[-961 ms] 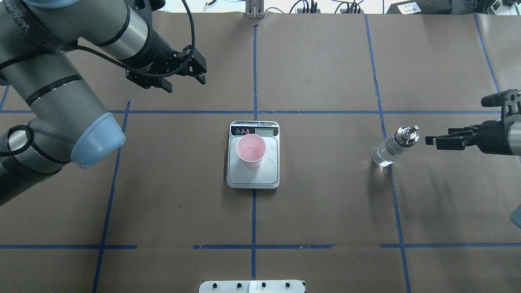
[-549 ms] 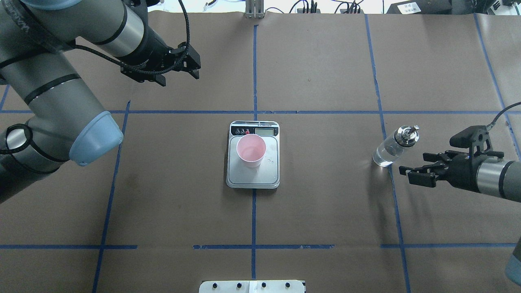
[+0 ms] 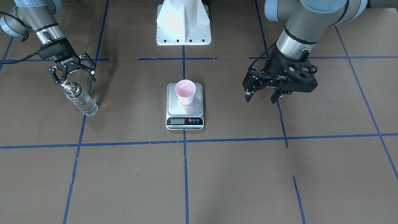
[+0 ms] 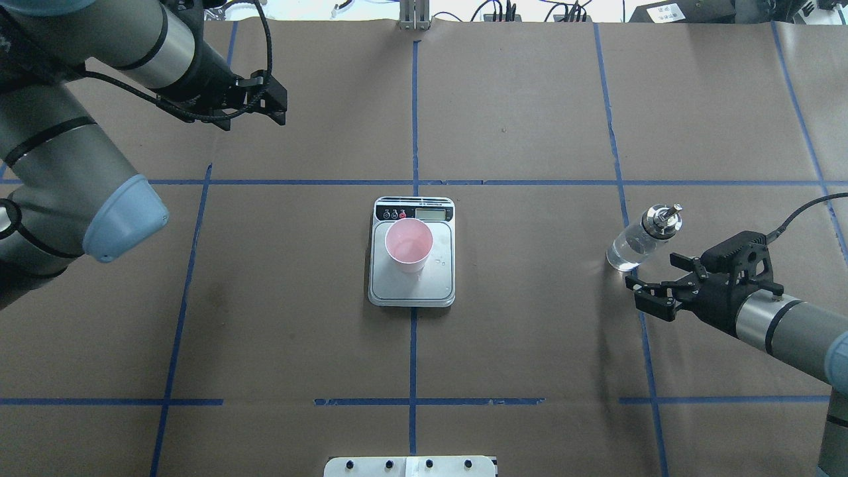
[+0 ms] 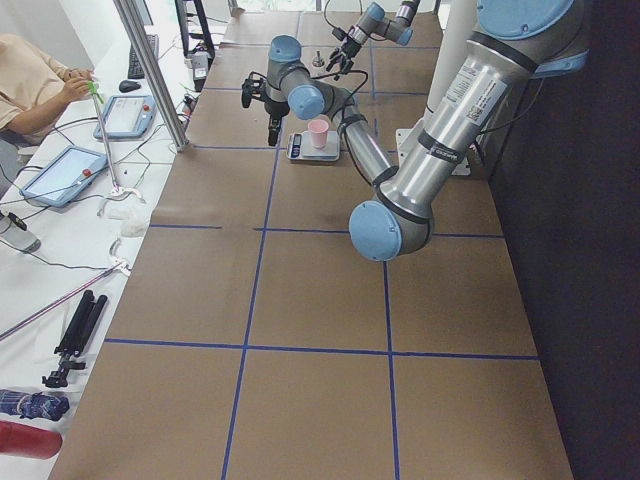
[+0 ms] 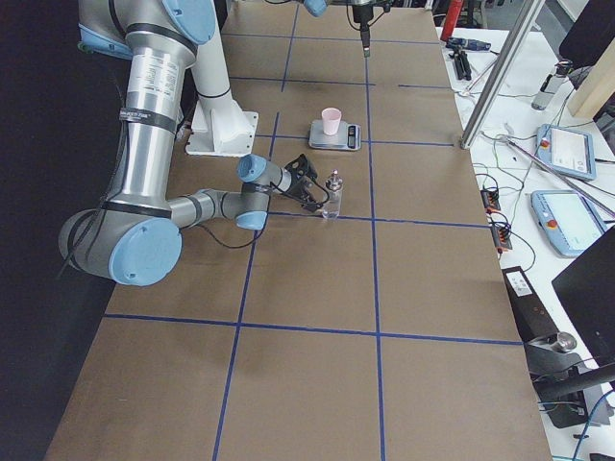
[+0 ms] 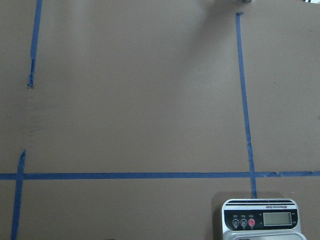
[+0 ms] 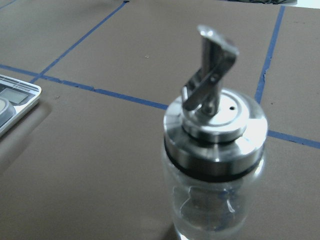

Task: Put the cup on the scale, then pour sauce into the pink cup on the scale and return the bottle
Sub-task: 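Open the left gripper and lift away while the right gripper reaches for the glass bottle, then grasp the glass sauce bottle with the right gripper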

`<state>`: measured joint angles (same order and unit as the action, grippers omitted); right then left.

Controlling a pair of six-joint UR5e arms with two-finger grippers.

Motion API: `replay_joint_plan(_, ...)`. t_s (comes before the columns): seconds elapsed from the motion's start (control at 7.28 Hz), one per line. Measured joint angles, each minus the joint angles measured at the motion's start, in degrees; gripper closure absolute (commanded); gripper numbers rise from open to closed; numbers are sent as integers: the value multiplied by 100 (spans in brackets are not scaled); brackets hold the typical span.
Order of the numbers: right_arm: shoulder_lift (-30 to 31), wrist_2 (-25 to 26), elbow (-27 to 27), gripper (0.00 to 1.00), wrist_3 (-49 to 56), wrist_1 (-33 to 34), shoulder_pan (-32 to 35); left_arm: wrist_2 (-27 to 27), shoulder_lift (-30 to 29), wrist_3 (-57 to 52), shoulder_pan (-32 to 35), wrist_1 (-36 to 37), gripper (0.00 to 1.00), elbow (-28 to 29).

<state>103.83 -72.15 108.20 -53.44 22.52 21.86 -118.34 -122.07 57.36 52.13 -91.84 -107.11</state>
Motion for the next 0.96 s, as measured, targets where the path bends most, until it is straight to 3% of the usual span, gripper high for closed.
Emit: replay_joint_plan(0.96, -159, 1569, 383, 0, -1292, 1409, -464, 80, 253, -527, 148, 0, 9, -15)
